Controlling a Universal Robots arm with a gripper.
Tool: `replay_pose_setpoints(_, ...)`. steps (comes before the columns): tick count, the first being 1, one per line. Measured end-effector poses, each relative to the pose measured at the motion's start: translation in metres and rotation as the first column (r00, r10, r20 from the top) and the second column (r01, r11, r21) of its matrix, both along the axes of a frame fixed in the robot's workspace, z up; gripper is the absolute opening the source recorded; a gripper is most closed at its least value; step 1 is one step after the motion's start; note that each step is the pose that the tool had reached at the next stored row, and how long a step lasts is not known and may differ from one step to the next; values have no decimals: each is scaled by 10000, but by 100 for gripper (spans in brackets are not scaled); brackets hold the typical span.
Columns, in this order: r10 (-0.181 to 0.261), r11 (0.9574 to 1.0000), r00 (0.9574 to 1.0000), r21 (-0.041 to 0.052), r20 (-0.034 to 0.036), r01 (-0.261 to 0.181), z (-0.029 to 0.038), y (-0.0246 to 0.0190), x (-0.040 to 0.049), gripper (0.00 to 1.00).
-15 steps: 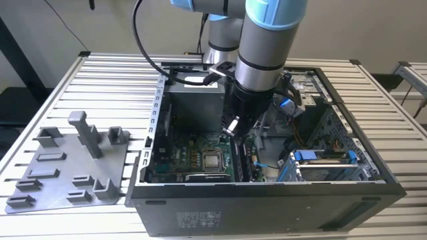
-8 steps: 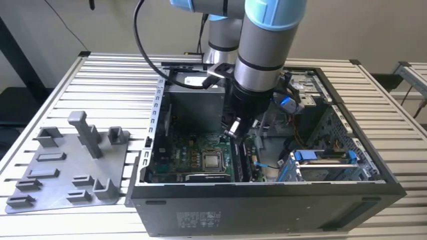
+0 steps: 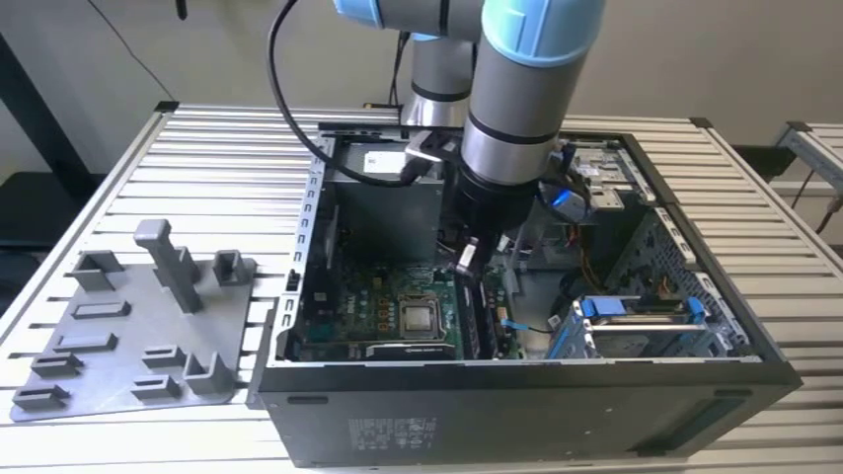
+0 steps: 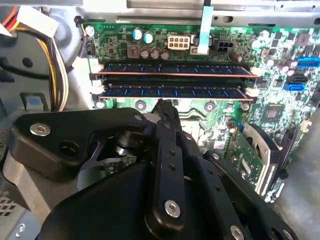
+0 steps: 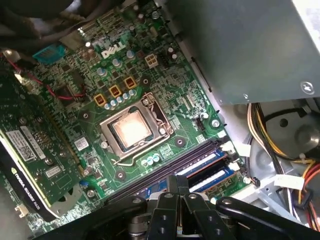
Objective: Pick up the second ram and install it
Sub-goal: 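Press down the second ram until it locks into place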
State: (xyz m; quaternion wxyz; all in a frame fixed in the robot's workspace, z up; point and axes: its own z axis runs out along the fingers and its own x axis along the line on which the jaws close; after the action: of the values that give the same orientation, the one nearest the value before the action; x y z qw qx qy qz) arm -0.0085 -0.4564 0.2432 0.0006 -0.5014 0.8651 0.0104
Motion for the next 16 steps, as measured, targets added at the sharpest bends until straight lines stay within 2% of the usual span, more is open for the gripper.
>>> replay_pose_setpoints(4, 600, 9982, 9982, -1, 15, -600, -33, 0, -1, 11)
replay_pose_setpoints(8, 1320, 9912, 9912, -13, 78, -1320, -43, -1, 0, 11)
replay_pose_setpoints(12, 2045, 9789, 9788, -11, 103, -2045, -46, 0, 0, 11)
replay_pose_setpoints(16, 2699, 9629, 9628, 41, 118, -2700, -48, 1, -1, 11)
